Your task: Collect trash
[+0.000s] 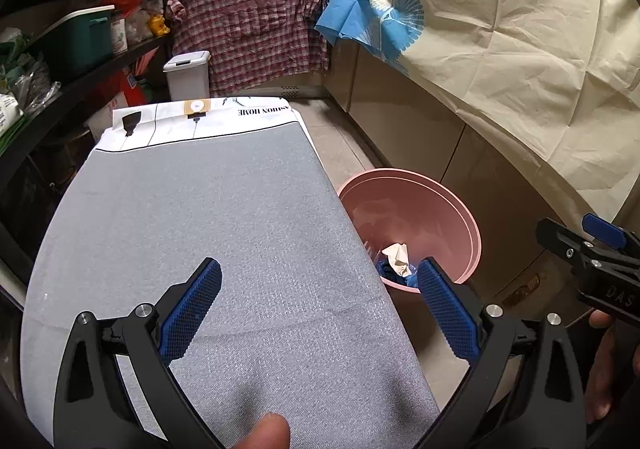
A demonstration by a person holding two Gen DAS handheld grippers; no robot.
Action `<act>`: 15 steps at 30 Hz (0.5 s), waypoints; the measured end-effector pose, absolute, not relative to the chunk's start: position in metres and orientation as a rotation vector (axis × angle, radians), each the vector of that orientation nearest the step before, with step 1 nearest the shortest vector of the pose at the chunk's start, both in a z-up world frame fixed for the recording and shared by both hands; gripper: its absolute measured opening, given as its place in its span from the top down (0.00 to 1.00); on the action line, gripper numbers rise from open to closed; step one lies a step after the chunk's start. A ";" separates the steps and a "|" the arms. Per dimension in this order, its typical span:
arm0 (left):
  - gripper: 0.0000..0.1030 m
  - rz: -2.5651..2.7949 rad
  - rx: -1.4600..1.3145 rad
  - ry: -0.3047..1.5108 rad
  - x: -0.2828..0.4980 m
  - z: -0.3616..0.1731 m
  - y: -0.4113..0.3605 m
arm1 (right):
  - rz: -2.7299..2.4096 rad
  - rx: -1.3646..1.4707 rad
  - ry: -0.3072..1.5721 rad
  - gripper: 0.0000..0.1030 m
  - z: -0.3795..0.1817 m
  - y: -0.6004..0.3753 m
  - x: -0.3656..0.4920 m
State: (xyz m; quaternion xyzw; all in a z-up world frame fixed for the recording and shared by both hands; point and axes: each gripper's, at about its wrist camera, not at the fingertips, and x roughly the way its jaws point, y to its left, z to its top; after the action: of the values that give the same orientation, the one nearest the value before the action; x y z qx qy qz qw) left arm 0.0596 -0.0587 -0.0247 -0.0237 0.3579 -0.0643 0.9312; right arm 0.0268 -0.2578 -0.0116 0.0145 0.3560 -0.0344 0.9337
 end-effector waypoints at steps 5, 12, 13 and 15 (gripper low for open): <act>0.08 -0.135 -0.052 0.730 0.059 -0.025 -0.059 | -0.070 0.031 0.729 0.05 -0.011 -0.258 0.027; 0.08 -0.139 -0.055 0.722 0.058 -0.025 -0.058 | -0.070 0.031 0.729 0.05 -0.011 -0.258 0.027; 0.08 -0.139 -0.054 0.720 0.058 -0.025 -0.058 | -0.070 0.030 0.729 0.05 -0.011 -0.258 0.027; 0.08 -0.142 -0.057 0.716 0.058 -0.024 -0.058 | -0.070 0.030 0.730 0.05 -0.011 -0.258 0.027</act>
State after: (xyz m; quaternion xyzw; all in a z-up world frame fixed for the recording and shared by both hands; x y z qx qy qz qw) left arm 0.0575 -0.0584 -0.0242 -0.0277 0.3501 -0.0696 0.9337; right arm 0.0266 -0.2575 -0.0115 0.0145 0.3567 -0.0341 0.9335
